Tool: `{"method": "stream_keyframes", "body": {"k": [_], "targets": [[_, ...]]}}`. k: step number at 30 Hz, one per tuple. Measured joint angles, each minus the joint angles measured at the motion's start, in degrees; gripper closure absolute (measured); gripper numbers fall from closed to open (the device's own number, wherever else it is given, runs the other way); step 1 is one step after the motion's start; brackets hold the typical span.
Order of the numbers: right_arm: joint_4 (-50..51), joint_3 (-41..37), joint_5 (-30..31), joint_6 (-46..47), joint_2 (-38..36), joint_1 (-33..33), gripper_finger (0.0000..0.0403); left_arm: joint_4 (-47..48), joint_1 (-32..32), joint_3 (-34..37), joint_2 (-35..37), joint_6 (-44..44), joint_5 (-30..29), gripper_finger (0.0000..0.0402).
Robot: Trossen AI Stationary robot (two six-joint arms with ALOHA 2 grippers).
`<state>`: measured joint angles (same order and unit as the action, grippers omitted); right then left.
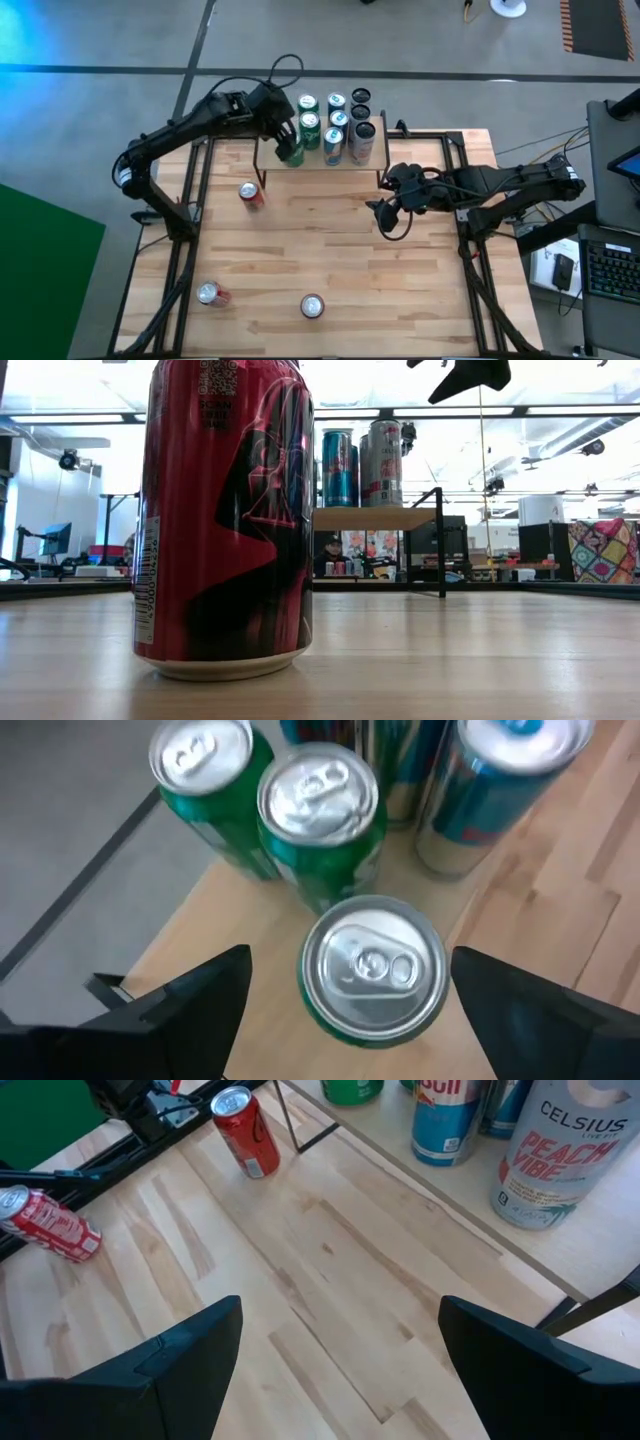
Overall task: Place canned beverage on shelf
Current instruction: Put the green soda can on the shelf aligned with the other green soda can
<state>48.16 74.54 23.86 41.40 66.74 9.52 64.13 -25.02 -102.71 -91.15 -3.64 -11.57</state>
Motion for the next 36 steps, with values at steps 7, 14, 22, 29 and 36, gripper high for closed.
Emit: {"method": "stream_keyframes", "body": {"k": [7,14,22,29,36], "targets": [[0.0,0.0,0.17,0.0,-0.02,0.0,0.0076,1.84,0.04,-5.65,0.07,0.15,0.09,0.0085],[0.02,0.0,0.2,1.28,-0.02,0.0,0.0076,10.99,-0.43,-5.84,0.24,0.5,0.09,0.0093],[0.07,-0.11,2.67,1.51,0.0,1.0,0.0076,11.81,-1.96,5.29,0.28,0.17,0.09,0.0094],[0.09,-0.11,3.37,1.5,0.0,1.49,0.0076,4.2,-3.65,14.23,0.28,0.15,0.11,0.0094],[1.84,-0.12,3.37,1.52,0.0,1.49,0.0076,-2.13,-4.13,16.21,0.31,0.41,1.94,0.0094]]}}
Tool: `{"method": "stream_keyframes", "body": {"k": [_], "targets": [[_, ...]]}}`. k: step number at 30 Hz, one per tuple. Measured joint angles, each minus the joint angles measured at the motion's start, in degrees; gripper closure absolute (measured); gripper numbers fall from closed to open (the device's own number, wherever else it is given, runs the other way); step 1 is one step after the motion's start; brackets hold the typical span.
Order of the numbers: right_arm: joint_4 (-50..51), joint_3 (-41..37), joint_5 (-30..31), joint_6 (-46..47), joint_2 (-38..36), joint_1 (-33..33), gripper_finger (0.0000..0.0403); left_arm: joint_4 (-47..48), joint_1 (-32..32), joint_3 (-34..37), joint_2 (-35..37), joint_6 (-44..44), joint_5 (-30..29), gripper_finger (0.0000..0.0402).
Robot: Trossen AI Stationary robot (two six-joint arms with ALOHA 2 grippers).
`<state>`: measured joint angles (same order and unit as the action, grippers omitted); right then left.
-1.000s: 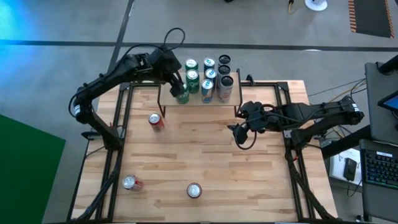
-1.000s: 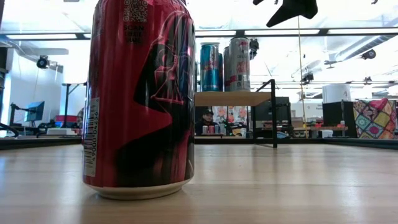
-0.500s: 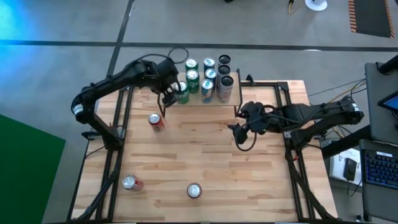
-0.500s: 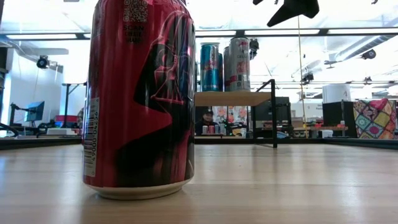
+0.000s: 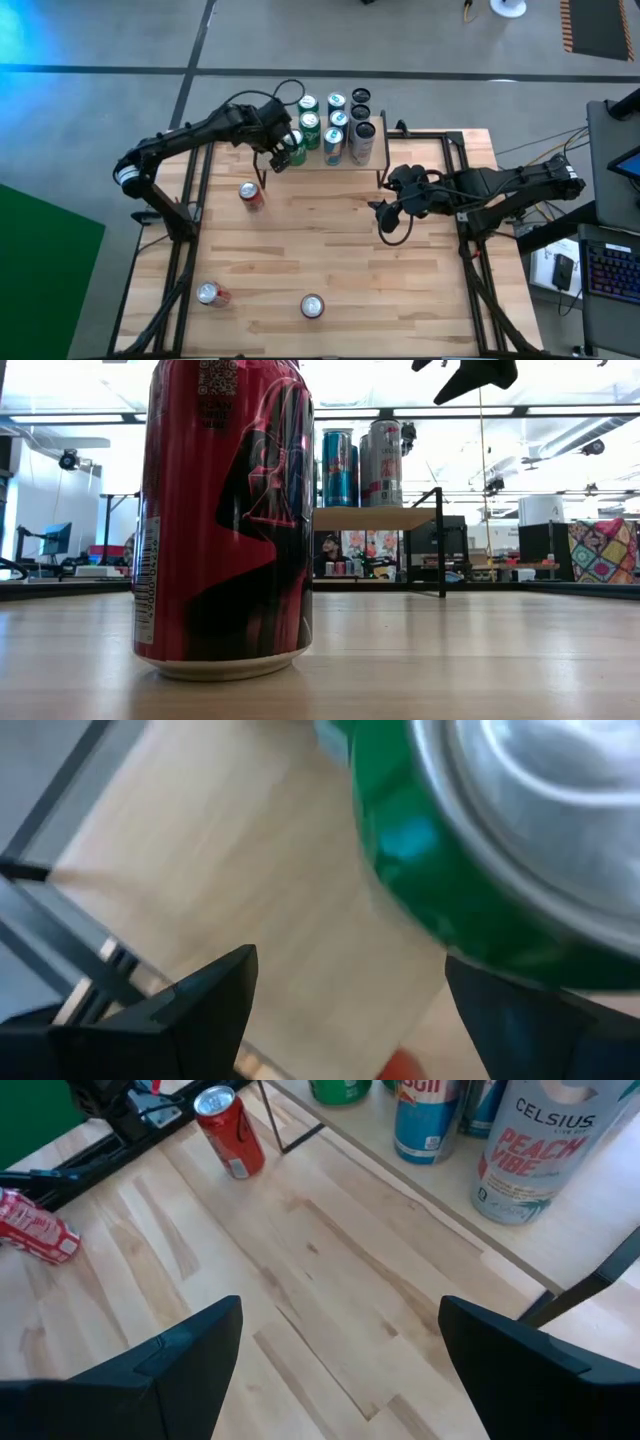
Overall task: Place canned beverage on shelf
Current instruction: Put the green soda can on the shelf aligned with the other green soda can
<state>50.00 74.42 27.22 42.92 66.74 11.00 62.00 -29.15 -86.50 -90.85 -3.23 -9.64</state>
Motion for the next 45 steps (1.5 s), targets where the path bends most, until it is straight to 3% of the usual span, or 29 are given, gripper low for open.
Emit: {"method": "stream_keyframes", "body": {"k": [6,45], "targets": [[0.46,-0.01,0.05,0.15,0.0,-0.02,0.0076,-4.03,0.0,-0.04,0.0,-0.39,4.39,0.0094],[4.15,-0.01,1.4,1.64,0.0,0.0,0.0076,-9.1,2.34,-0.04,0.04,-3.2,11.52,0.0094]]}}
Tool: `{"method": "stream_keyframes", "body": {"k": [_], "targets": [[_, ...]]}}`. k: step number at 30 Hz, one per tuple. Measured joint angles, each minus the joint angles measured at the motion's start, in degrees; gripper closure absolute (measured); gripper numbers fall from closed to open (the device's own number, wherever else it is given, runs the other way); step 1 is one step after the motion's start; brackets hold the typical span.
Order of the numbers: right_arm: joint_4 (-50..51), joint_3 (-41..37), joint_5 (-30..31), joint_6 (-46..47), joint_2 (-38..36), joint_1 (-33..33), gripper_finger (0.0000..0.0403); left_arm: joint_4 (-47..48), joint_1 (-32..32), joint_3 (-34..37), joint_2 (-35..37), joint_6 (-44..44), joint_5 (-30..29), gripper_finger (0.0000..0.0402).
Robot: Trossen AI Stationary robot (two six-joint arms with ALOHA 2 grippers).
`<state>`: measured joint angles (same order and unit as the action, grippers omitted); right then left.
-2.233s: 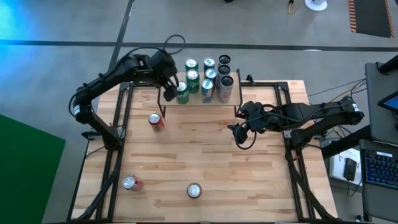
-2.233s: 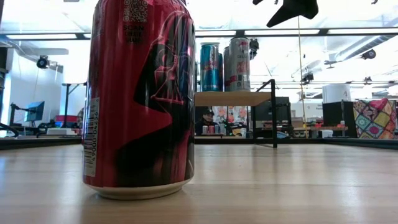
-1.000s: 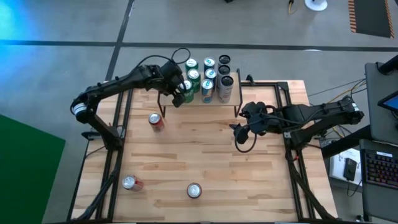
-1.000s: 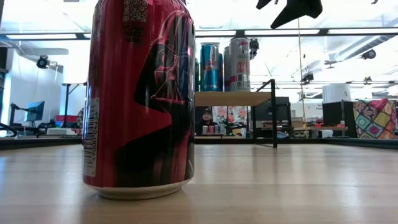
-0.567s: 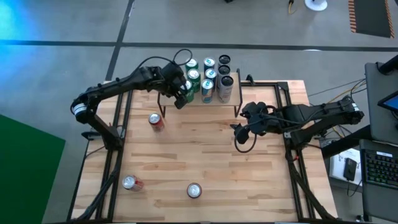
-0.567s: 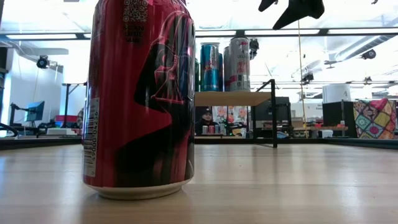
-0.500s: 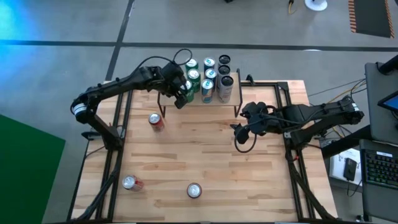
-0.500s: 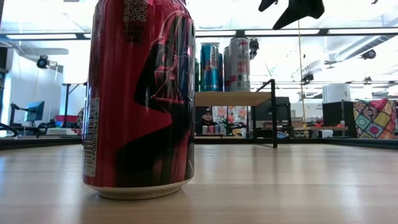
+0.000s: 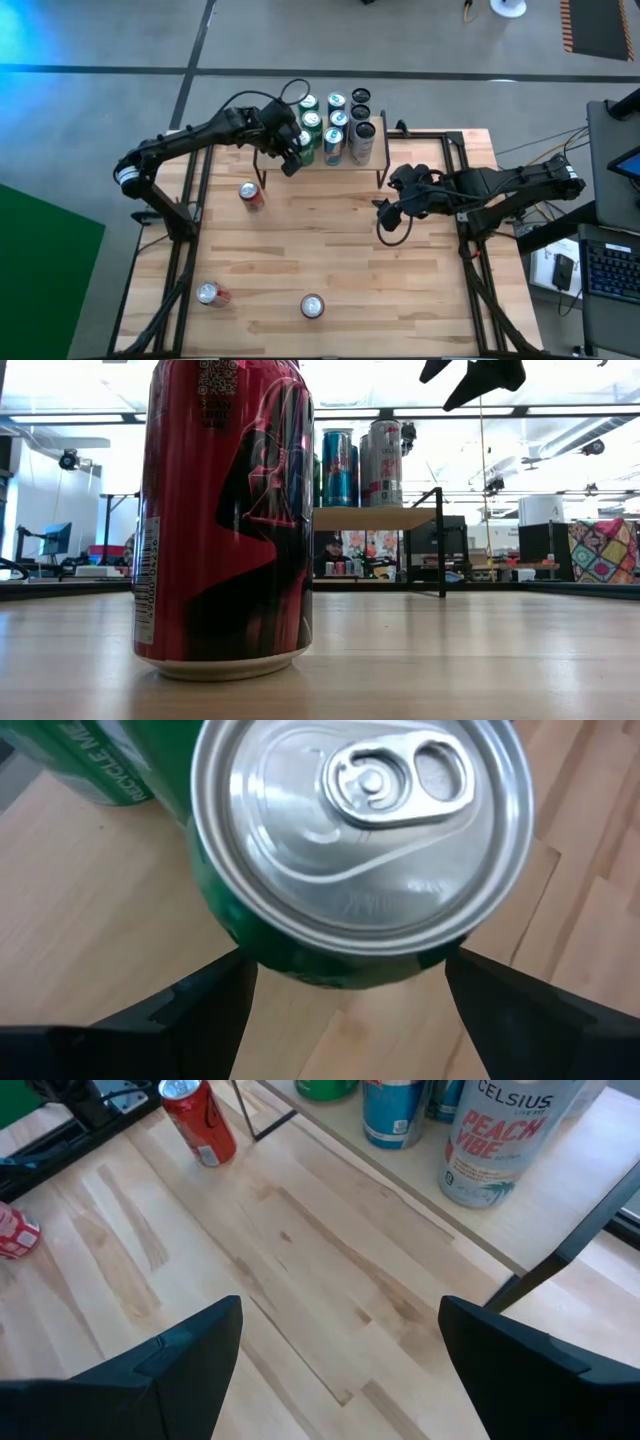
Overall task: Place canned beverage on shelf
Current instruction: Put the green soda can on the shelf aligned with the other green soda can, then put the top left red soda can on the shelf
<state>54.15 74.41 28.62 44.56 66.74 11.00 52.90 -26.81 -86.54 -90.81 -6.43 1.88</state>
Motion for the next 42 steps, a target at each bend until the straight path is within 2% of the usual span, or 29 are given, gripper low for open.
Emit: {"method": "stream_keyframes", "body": {"k": [11,17,27,29,32,38,42], "targets": [[-0.02,0.0,-0.02,0.02,0.0,0.0,0.0076,-1.87,0.2,0.0,0.16,3.64,0.95,0.0094],[-0.95,0.0,-0.22,1.93,-0.95,0.0,0.0076,-1.86,0.26,0.0,1.14,7.83,5.61,0.0094],[-2.33,0.0,-0.21,2.5,-3.91,0.0,0.0076,-1.2,-2.19,0.0,6.69,9.3,1.6,0.0093],[-4.94,0.0,-2.32,3.03,-4.41,0.0,0.0076,-1.21,-2.23,0.61,8.6,10.01,2.08,0.0093],[-10.3,0.02,-7.28,1.17,-4.83,0.0,0.0076,-3.43,-2.16,4.26,13.76,11.53,3.6,0.0093],[-12.89,0.02,-7.49,-0.98,-4.5,-0.02,0.0076,-13.6,-1.99,16.58,26.81,6.85,3.83,0.0093],[-14.4,0.02,-9.0,-1.16,-4.31,-0.37,0.0076,-22.57,1.66,24.13,33.77,0.95,10.54,0.0093]]}}
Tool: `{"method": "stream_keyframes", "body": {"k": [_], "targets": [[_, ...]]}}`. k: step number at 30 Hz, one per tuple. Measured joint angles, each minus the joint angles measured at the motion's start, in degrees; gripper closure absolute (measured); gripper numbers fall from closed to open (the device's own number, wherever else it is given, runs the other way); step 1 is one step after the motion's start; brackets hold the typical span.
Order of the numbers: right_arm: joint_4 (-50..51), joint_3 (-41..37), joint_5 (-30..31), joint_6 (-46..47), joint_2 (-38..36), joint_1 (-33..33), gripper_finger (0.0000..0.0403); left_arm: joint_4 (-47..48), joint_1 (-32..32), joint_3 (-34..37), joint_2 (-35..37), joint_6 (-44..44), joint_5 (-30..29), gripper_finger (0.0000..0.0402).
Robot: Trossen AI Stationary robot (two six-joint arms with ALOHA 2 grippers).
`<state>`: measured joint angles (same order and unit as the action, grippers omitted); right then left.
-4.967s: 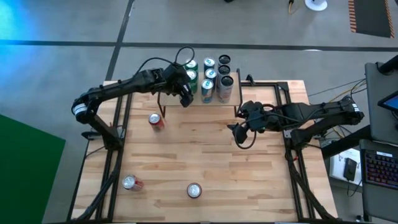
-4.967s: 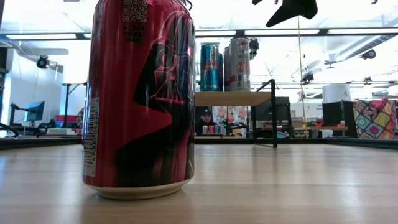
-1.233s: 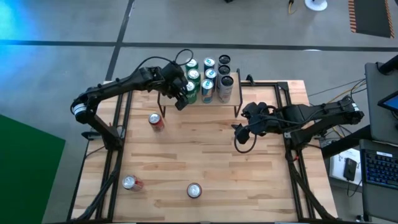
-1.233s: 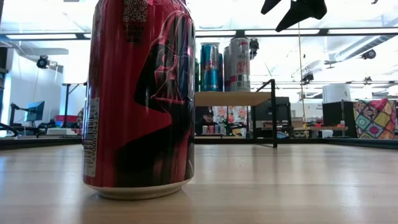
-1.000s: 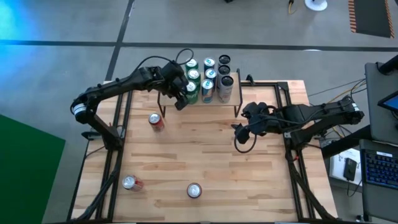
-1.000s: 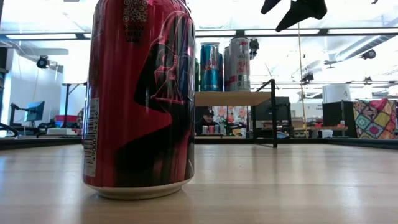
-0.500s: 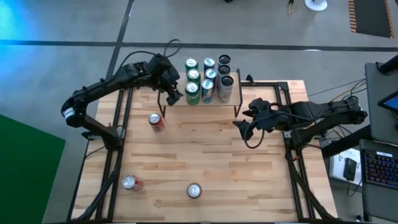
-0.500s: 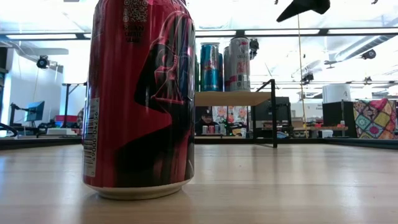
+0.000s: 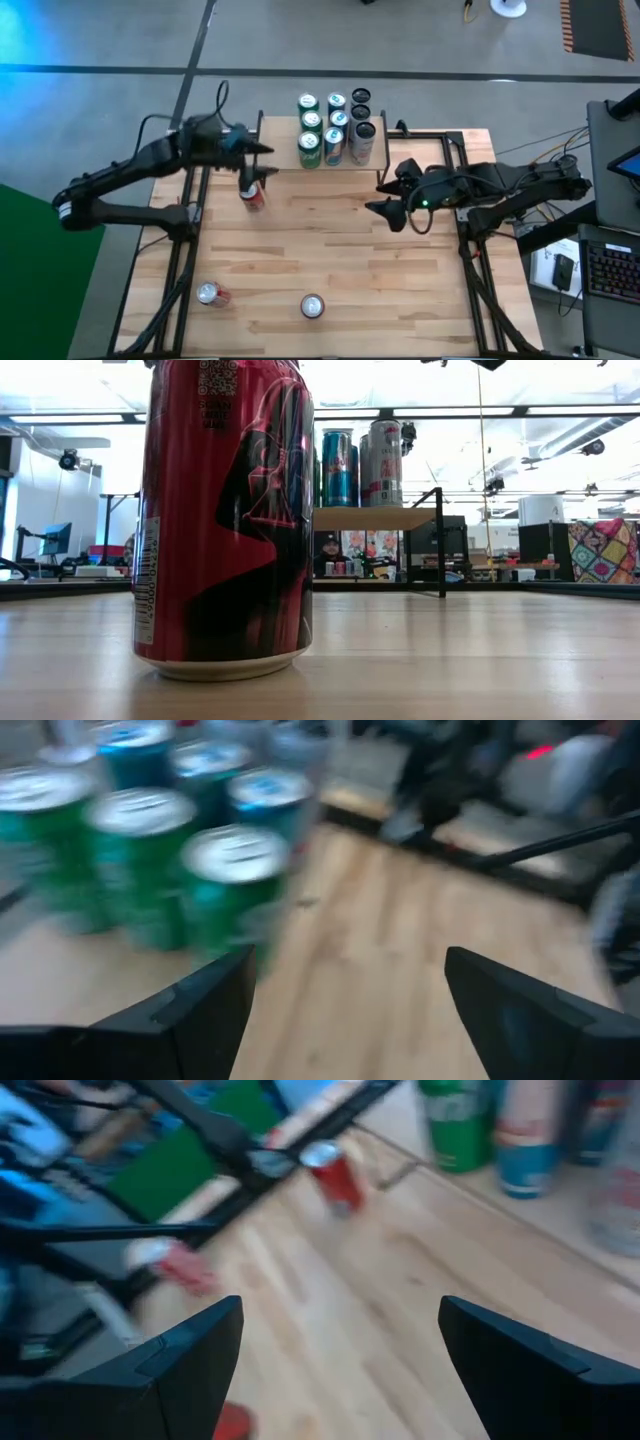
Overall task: Place canned beverage on shelf
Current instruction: Put the top left red soda can on the shelf
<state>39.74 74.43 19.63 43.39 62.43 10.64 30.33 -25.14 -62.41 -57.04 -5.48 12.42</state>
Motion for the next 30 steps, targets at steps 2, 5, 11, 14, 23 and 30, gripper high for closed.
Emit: {"method": "stream_keyframes", "body": {"k": [2,5,11,14,23,30], "targets": [[-3.22,0.0,-3.67,-0.75,-0.09,-0.82,0.0076,-2.9,3.7,2.61,2.13,-2.89,-1.73,0.0094],[-9.49,0.0,-8.06,-4.17,-0.11,-2.51,0.0076,-3.13,8.59,5.4,4.59,-3.6,-9.77,0.0099],[-12.51,-0.03,-2.73,-11.51,0.86,-3.94,0.0076,-19.68,14.13,12.51,8.29,-12.08,-8.42,0.0114],[-12.37,-0.39,6.43,-8.86,1.89,-3.56,0.0076,-23.94,17.06,16.56,9.8,-13.87,-12.14,0.012],[-13.39,-0.66,19.14,-3.51,4.23,0.48,0.0076,-14.88,20.3,21.68,20.52,-14.17,-28.64,0.0123],[-13.48,-0.68,18.92,-3.19,4.96,0.47,0.0076,-0.58,19.65,21.34,25.75,-16.08,-31.07,0.0123]]}}
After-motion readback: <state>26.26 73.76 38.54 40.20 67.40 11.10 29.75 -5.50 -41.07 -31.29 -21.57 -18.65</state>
